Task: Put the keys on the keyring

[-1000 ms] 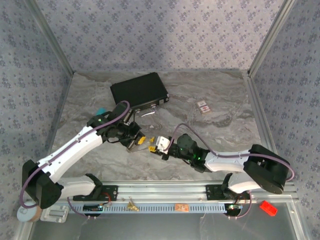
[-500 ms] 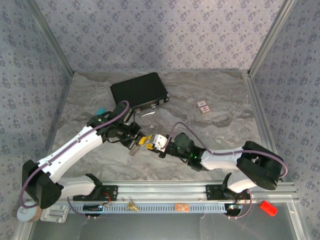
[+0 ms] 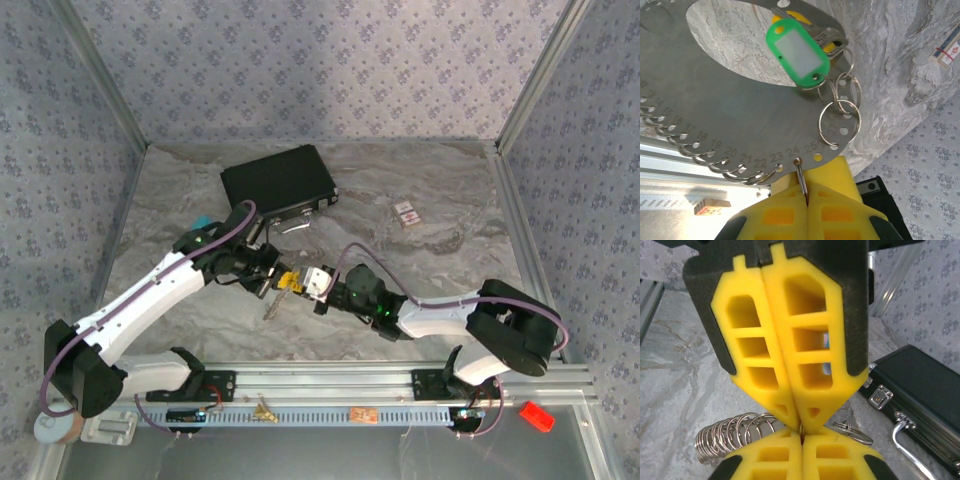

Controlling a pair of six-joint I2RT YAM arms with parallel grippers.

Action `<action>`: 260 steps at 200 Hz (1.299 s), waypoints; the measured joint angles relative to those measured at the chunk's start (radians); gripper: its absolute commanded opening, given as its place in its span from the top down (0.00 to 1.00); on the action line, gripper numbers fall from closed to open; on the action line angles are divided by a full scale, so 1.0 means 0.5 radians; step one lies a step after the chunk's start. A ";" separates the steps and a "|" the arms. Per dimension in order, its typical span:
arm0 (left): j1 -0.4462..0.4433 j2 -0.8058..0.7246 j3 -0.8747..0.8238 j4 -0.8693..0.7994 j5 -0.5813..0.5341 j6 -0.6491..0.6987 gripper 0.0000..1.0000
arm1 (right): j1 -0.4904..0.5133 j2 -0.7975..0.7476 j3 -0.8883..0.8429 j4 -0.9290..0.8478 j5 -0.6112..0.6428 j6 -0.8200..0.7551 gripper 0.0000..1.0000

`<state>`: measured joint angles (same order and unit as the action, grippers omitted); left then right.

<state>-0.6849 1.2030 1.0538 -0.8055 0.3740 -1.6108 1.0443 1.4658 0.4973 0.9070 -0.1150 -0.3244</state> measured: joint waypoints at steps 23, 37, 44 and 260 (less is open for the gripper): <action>0.000 -0.035 -0.029 0.037 -0.041 -0.007 0.55 | 0.002 0.008 0.008 0.005 -0.002 -0.002 1.00; 0.011 -0.100 -0.040 0.045 -0.138 0.014 0.40 | 0.002 0.008 0.010 0.005 -0.008 -0.002 1.00; 0.027 -0.151 -0.040 0.052 -0.230 0.060 0.36 | 0.002 0.008 0.010 0.003 -0.011 -0.002 1.00; 0.114 -0.827 -1.119 1.247 0.080 4.568 0.61 | -0.301 -0.122 0.163 -0.613 -0.783 -0.051 1.00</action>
<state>-0.6281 0.7895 0.4942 -0.1822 0.4141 0.6731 0.8940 1.4048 0.5785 0.6006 -0.5064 -0.3500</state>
